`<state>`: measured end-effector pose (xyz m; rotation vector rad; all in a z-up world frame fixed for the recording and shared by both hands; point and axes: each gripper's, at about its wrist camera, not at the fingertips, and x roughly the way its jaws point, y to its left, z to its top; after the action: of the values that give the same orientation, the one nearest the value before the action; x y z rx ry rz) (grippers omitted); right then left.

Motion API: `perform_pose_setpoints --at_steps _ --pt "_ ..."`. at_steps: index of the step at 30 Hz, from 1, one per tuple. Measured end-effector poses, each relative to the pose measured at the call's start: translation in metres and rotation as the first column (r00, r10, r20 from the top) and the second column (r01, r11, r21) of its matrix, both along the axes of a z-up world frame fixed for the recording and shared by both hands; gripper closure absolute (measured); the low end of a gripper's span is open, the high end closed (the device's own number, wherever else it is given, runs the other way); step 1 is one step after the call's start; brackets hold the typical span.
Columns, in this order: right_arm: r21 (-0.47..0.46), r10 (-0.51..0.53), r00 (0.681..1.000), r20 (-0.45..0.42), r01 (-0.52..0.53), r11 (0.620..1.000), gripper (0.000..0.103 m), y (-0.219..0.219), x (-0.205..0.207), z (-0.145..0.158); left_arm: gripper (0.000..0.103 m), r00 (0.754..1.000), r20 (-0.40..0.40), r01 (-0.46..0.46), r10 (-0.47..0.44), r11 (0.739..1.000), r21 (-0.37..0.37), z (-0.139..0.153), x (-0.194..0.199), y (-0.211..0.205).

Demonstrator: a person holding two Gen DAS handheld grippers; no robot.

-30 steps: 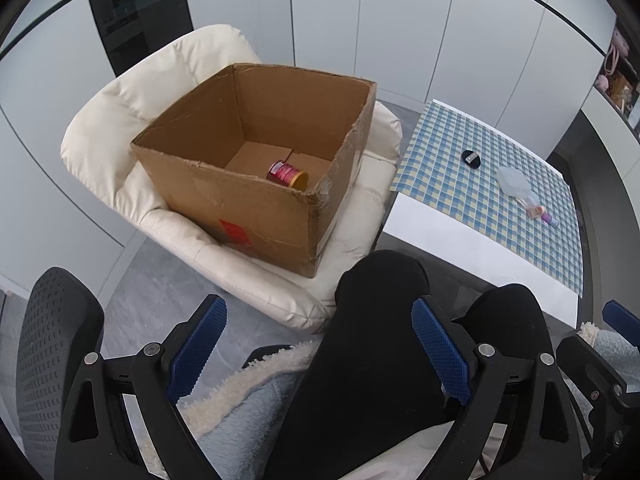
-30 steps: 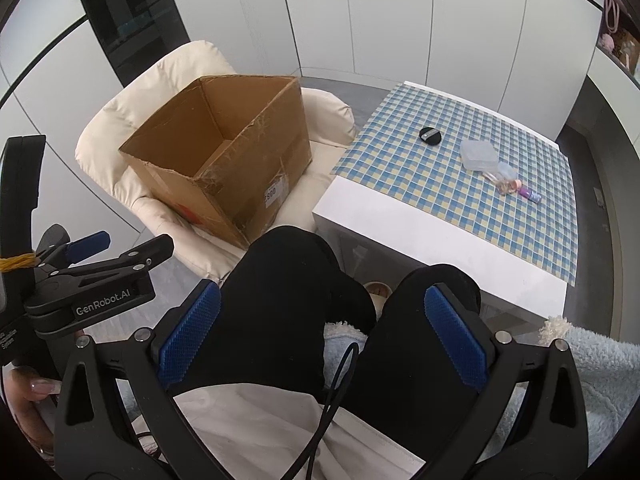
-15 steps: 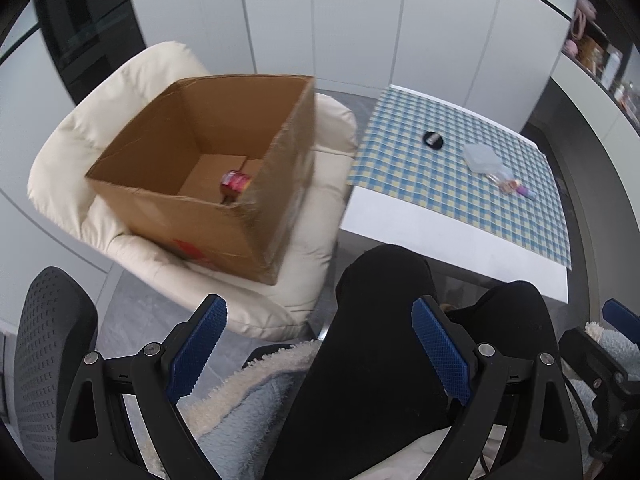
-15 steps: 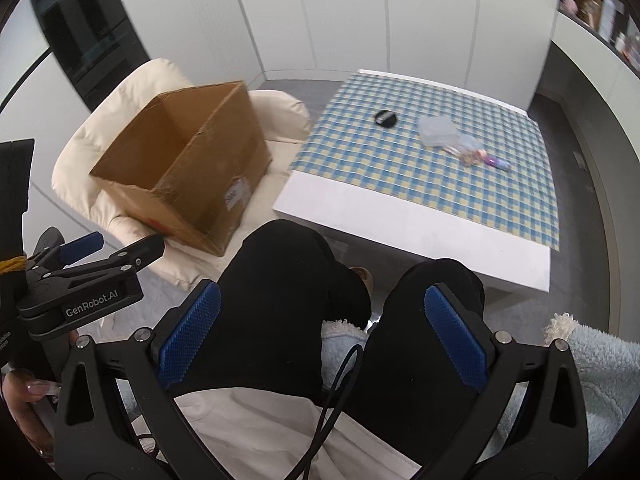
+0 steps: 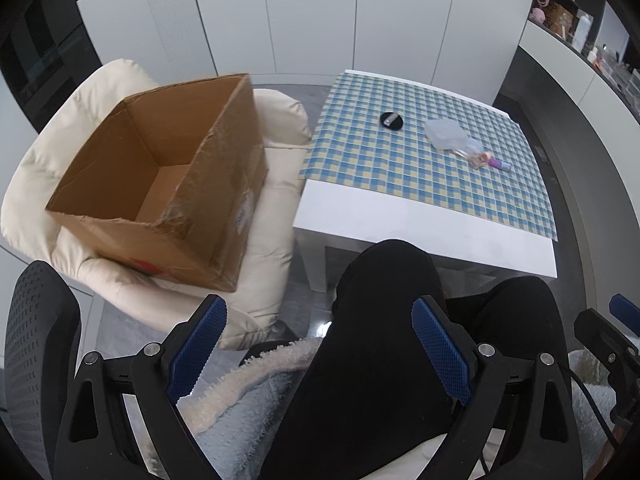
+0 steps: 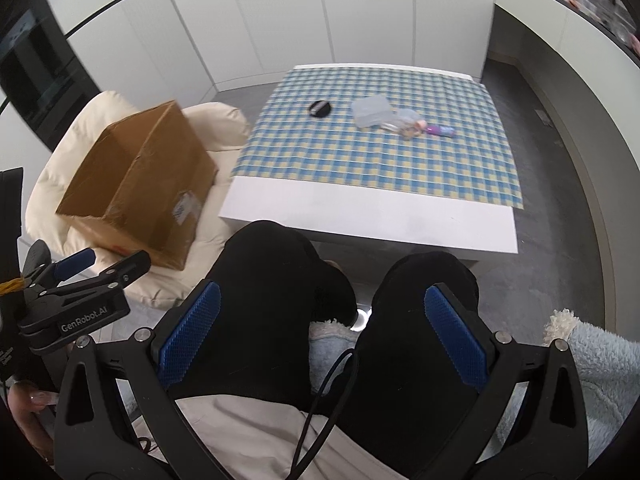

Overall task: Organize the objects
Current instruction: 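Move both open tools over the checkered cloth toward the remaining items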

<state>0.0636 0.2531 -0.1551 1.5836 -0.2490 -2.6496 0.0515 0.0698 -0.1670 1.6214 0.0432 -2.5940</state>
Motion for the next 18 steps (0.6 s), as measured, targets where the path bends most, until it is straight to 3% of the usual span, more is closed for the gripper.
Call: perform_pose_setpoints --at_steps 18 --pt "-0.013 -0.144 0.989 0.021 0.145 0.989 0.0 0.065 -0.014 -0.02 0.009 0.995 -0.025 0.096 -0.097 0.995 -0.028 -0.002 -0.049 0.052"
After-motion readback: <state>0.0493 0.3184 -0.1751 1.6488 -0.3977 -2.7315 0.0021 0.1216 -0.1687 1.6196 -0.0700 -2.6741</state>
